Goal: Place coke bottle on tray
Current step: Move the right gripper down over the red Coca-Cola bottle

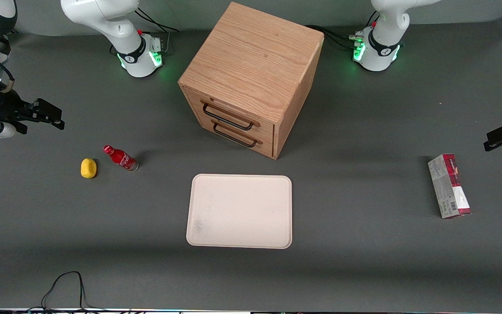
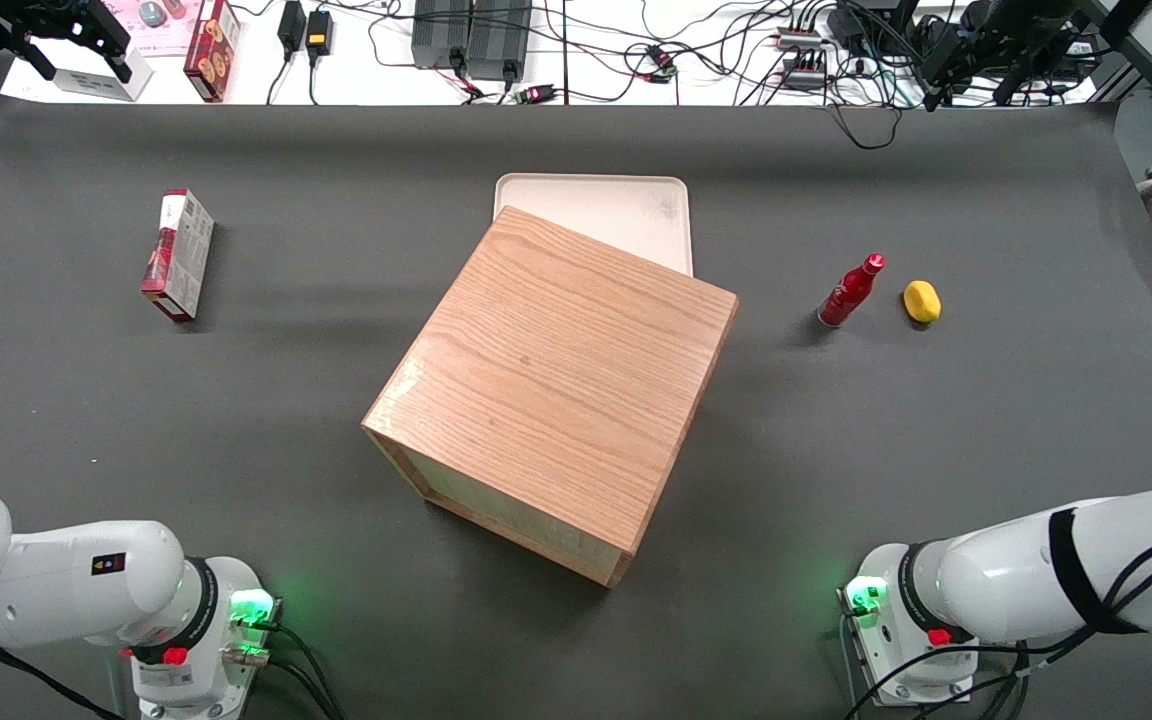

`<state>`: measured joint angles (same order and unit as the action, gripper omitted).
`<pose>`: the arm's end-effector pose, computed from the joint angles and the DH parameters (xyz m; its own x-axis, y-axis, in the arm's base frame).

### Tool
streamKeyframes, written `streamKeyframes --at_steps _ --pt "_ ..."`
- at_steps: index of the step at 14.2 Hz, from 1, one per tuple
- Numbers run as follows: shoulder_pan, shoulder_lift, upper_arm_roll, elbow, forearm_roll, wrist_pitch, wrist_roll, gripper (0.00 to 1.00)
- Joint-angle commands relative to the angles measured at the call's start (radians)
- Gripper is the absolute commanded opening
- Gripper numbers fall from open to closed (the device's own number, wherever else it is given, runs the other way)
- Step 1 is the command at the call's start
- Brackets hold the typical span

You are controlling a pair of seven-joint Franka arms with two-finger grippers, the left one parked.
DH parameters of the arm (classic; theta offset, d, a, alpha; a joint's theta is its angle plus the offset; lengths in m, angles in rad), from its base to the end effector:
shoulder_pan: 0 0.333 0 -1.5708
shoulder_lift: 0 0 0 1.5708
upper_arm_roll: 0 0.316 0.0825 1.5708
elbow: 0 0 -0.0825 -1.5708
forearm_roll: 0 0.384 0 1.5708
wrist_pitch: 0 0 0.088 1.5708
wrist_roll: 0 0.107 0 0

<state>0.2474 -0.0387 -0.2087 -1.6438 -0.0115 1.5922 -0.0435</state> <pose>0.5434 0.0177 0.6126 0.9965 0.0826 -0.0139 0.0827 -0.9966 0.0029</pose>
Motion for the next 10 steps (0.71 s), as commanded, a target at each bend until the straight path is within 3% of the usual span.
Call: streamKeyframes --at_steps 1,7,10 --pt "-0.013 0.013 0.011 0.030 0.025 -0.023 0.066 1.00" --pt "-0.008 -0.001 0.011 -0.074 0.024 -0.009 0.070 1.00" --pt "-0.005 -0.036 0.011 -0.280 0.028 0.179 0.073 1.00"
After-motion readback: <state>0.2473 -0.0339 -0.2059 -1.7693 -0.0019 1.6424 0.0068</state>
